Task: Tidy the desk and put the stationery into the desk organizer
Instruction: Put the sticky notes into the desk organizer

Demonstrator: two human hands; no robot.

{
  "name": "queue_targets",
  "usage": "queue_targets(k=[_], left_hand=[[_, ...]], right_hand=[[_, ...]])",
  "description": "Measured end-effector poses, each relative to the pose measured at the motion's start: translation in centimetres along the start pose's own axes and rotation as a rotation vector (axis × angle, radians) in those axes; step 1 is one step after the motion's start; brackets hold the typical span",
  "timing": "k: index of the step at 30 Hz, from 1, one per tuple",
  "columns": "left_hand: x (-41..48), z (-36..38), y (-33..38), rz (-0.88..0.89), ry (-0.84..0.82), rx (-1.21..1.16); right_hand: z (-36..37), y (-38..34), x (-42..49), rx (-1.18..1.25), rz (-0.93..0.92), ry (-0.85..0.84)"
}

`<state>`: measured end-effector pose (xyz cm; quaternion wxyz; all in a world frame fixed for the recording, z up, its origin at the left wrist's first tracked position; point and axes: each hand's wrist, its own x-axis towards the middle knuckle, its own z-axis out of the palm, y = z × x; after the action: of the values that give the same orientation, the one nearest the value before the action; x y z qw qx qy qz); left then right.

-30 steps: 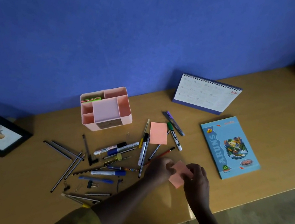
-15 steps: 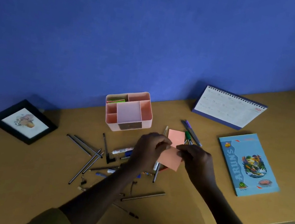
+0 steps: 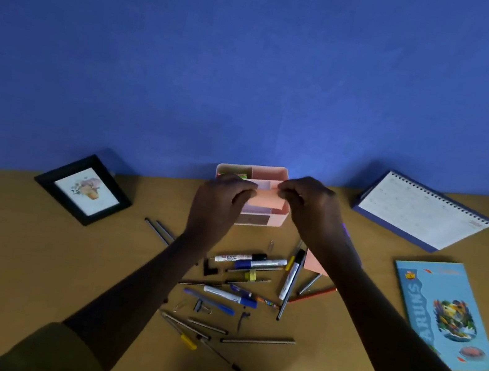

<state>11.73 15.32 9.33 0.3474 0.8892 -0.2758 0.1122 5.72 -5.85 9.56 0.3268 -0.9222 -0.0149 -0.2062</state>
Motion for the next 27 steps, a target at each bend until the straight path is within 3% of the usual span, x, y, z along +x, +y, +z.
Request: queue_targets(k=[11, 27], left_hand=[[5.2, -1.9, -6.2, -0.06, 0.101, 0.153], [6.3, 0.8, -11.2, -0.161, 0.037, 0.166]], right_hand=[[6.0, -0.2, 8.1, -0.098, -0.141, -0.031], [11.9, 2.5, 10.5, -0.143, -0.085, -0.146]])
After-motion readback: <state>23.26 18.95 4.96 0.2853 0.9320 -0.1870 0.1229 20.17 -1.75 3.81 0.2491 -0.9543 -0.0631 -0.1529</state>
